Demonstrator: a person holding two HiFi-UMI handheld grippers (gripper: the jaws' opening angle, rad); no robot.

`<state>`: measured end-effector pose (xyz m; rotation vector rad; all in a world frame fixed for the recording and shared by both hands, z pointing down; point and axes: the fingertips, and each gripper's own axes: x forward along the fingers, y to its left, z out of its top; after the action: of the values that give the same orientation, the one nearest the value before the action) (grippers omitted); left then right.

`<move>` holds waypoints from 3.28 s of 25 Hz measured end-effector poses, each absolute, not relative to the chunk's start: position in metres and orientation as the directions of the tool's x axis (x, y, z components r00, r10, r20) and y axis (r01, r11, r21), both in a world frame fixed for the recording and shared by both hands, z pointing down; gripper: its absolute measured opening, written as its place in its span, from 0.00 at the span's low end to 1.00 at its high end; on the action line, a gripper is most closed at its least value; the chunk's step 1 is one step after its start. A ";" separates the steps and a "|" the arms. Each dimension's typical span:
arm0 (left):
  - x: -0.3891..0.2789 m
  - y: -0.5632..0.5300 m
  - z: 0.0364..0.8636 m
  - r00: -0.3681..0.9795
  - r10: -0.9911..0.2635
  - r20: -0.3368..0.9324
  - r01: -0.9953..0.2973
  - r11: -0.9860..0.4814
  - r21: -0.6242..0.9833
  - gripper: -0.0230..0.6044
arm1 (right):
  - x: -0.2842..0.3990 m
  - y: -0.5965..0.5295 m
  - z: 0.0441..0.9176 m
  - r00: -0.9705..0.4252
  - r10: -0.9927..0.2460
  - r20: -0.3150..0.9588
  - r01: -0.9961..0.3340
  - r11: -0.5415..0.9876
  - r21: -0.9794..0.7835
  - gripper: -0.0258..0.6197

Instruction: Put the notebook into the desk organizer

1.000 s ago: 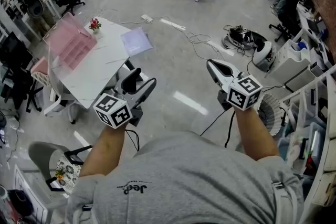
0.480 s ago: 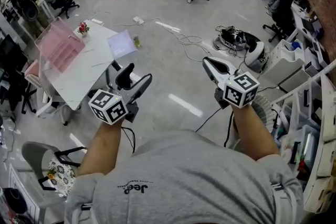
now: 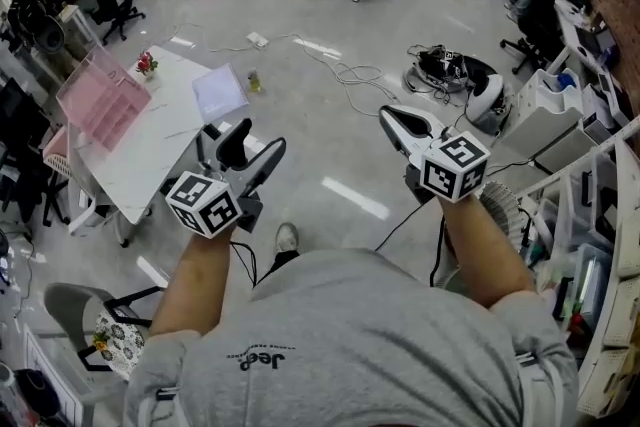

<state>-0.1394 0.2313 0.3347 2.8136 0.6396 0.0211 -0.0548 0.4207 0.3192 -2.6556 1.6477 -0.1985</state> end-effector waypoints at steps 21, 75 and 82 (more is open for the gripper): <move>0.183 0.026 0.342 0.815 0.573 -0.080 0.570 -0.770 0.287 0.67 | 0.233 0.205 0.308 0.517 -0.852 0.077 -0.851 -0.522 -0.056 0.04; 0.110 -0.078 0.658 0.878 -0.332 0.344 -0.471 -0.475 0.744 0.67 | 0.373 -0.105 0.467 -0.378 -0.882 0.282 -0.924 0.342 -0.170 0.04; 0.105 -0.093 0.743 0.874 -0.338 0.348 -0.429 -0.206 0.879 0.67 | 0.357 -0.109 0.482 -0.386 -0.857 0.340 -0.922 0.351 -0.163 0.04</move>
<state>0.1051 -0.0926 0.7430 1.8127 -0.5784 0.0923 0.3566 -0.1091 0.4823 -1.8282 2.7365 -0.5544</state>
